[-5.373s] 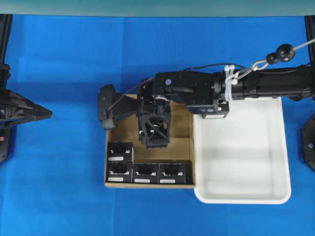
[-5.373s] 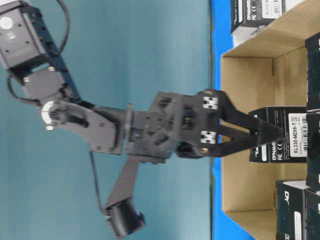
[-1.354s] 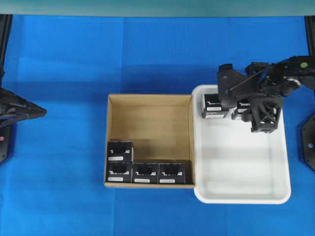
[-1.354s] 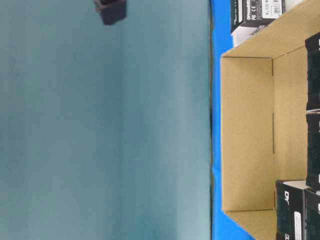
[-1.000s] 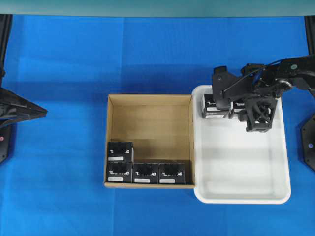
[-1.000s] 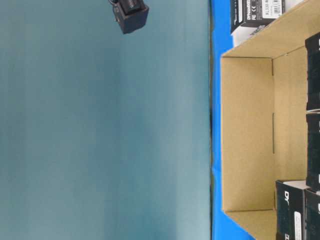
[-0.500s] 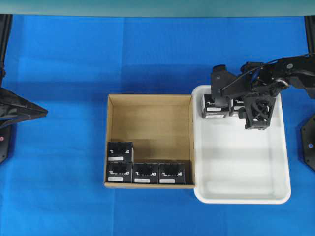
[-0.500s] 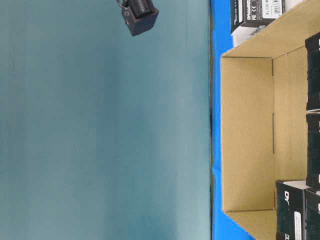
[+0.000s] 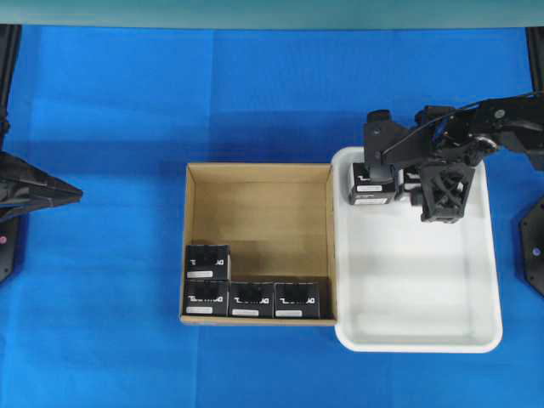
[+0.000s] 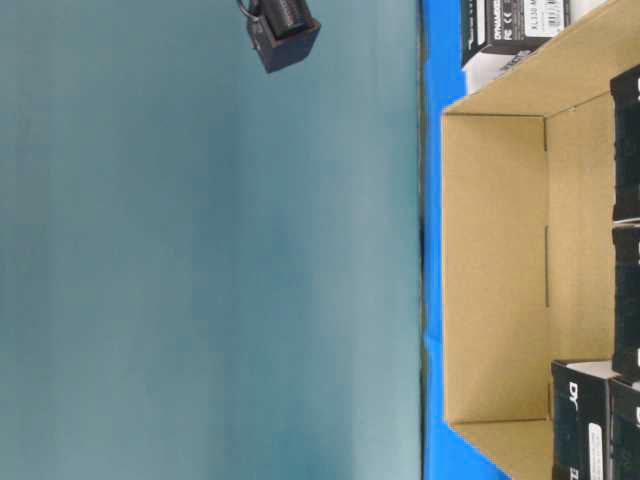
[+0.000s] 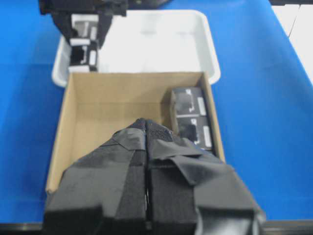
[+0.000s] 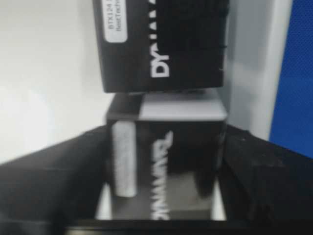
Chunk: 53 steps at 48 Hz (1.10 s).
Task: Pick the box from inside the cardboard box.
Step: 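Lower the held box into the white tray beside the other box, then open the right gripper and raise it away from the tray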
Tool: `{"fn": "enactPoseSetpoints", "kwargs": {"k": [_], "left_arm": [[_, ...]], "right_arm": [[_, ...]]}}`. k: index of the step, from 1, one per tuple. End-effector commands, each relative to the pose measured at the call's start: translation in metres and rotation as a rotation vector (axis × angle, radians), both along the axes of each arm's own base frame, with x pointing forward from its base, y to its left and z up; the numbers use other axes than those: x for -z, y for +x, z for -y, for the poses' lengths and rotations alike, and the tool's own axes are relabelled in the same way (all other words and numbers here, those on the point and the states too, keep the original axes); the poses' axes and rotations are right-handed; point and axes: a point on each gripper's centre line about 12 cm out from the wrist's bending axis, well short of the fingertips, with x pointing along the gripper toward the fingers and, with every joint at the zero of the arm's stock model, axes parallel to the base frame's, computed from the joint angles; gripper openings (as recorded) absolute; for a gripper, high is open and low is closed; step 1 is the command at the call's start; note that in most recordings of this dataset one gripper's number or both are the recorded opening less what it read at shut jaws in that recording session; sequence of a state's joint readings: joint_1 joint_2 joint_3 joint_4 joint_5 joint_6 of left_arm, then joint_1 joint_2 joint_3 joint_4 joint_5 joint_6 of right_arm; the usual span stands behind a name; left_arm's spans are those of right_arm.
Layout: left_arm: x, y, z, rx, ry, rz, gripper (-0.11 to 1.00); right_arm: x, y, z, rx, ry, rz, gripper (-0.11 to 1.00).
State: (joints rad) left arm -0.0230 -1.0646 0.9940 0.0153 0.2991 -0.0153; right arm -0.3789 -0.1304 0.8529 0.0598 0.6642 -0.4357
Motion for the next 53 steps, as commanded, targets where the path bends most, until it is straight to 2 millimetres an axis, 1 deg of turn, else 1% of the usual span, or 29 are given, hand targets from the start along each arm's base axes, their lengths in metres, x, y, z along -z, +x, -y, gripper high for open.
{"fn": "enactPoseSetpoints", "kwargs": {"k": [1,3,5,13,19,24,29,35,46,53], "left_arm": [[-0.009,0.002,0.000,0.000,0.003,0.022,-0.07],[-0.010,0.002,0.000,0.000,0.002,0.025,-0.07],[-0.010,0.002,0.000,0.000,0.003,0.023,-0.07],[-0.010,0.002,0.000,0.000,0.003,0.023,-0.07],[-0.010,0.002,0.000,0.000,0.002,0.025,-0.07],[-0.010,0.002,0.000,0.000,0.003,0.023,-0.07],[-0.010,0.002,0.000,0.000,0.003,0.023,-0.07],[-0.009,0.002,0.000,0.000,0.003,0.020,-0.07],[-0.009,0.002,0.000,0.000,0.001,0.017,-0.07],[-0.009,0.002,0.000,0.000,0.001,0.017,-0.07]], "right_arm": [[0.000,0.002,0.000,0.004,0.000,0.005,0.87],[0.000,0.003,0.000,0.009,0.001,0.006,0.94],[-0.001,0.003,0.000,0.012,0.001,0.008,0.97],[-0.003,0.004,0.000,0.013,0.000,0.012,0.95],[-0.015,0.008,0.002,0.011,-0.005,0.029,0.95],[-0.033,0.012,0.003,0.011,-0.013,0.054,0.95],[-0.058,0.016,0.005,0.011,-0.030,0.106,0.95],[-0.085,0.017,0.005,0.031,-0.040,0.149,0.95],[-0.127,0.014,0.006,0.081,-0.044,0.205,0.95],[-0.155,0.012,0.002,0.094,-0.063,0.288,0.95]]}}
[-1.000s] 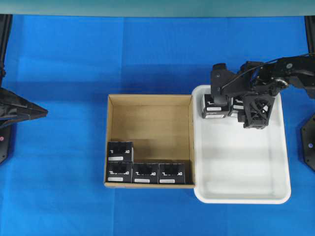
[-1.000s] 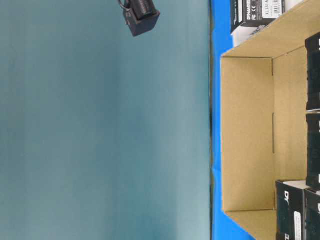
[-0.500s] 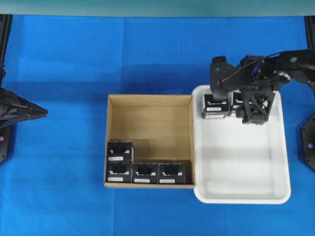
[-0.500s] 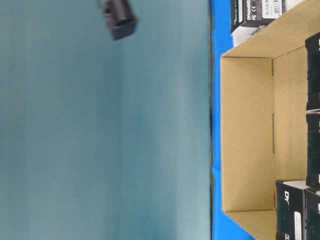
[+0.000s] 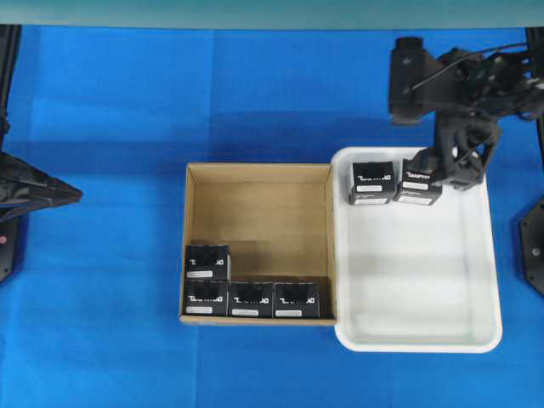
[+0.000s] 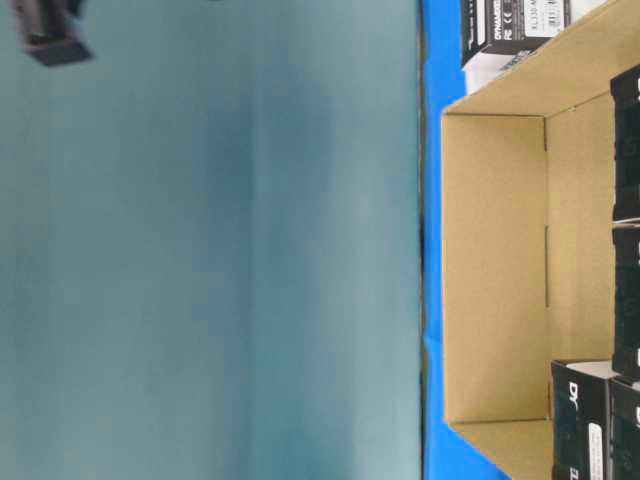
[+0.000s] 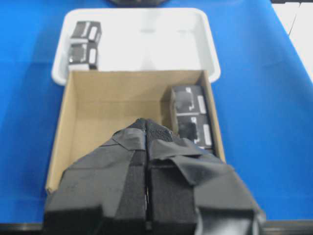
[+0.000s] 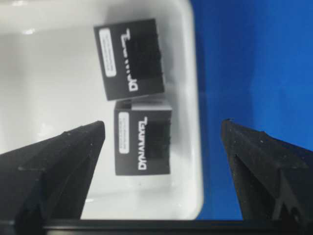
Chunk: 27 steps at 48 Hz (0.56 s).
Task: Pick the box from inside the cardboard box.
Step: 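Open the right gripper and raise it away from the tray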
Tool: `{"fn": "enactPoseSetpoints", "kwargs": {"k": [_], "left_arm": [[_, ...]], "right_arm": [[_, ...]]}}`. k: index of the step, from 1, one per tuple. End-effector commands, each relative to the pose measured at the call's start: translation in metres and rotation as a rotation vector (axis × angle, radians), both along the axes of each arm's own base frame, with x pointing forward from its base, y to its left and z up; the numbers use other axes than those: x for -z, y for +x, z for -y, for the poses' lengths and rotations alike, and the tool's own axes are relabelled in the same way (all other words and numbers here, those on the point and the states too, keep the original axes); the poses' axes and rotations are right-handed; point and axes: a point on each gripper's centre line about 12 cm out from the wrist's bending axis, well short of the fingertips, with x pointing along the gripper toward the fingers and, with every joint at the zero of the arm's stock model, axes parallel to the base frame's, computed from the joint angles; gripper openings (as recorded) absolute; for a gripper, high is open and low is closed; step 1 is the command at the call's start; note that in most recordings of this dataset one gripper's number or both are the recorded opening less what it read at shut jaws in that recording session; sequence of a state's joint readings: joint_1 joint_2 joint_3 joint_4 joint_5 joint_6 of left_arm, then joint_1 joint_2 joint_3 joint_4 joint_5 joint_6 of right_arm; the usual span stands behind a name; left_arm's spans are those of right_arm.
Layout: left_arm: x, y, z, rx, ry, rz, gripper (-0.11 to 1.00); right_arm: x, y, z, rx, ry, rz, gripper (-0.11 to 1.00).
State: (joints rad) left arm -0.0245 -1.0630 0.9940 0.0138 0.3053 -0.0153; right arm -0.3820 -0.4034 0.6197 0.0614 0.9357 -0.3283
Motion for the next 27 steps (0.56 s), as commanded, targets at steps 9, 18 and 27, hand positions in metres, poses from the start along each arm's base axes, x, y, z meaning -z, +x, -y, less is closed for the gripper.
{"fn": "enactPoseSetpoints", "kwargs": {"k": [9,18,27], "left_arm": [[-0.011,0.001,0.000,-0.002,0.002,0.029,-0.07],[-0.011,0.001,-0.001,-0.005,0.002,0.029,-0.07],[-0.011,0.001,-0.001,-0.005,0.001,0.029,-0.07]], "right_arm": [[-0.035,-0.013,-0.007,0.020,-0.026,0.108,0.95],[-0.031,-0.022,-0.011,0.021,-0.028,0.118,0.95],[-0.033,-0.027,-0.013,0.025,-0.040,0.157,0.95]]}}
